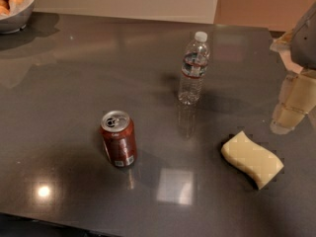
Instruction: Move coke can near water bottle
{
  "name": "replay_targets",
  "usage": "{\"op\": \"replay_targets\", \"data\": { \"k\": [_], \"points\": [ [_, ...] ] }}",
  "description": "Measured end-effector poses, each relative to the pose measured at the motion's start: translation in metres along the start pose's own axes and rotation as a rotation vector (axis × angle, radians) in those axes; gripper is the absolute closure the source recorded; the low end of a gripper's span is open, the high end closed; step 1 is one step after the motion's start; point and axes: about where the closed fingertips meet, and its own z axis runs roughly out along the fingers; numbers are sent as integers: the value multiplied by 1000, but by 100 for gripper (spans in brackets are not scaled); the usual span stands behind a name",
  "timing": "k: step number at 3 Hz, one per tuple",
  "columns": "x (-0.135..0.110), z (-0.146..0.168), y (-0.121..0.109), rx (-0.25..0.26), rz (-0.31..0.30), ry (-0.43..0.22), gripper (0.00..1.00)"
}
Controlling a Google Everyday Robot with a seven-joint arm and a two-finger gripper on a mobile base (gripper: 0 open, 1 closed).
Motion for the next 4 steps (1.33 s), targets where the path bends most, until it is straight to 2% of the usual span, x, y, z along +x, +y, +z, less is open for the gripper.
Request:
{"op": "replay_targets", "data": {
  "k": [1, 2, 3, 4],
  "points": [
    [-1, -1, 0, 2, 0, -4, 0],
    [-25, -4, 3, -25, -39, -69, 0],
    [-69, 1, 17, -71, -93, -159, 0],
    [-113, 10, 41, -115, -159, -230, 0]
  ]
}}
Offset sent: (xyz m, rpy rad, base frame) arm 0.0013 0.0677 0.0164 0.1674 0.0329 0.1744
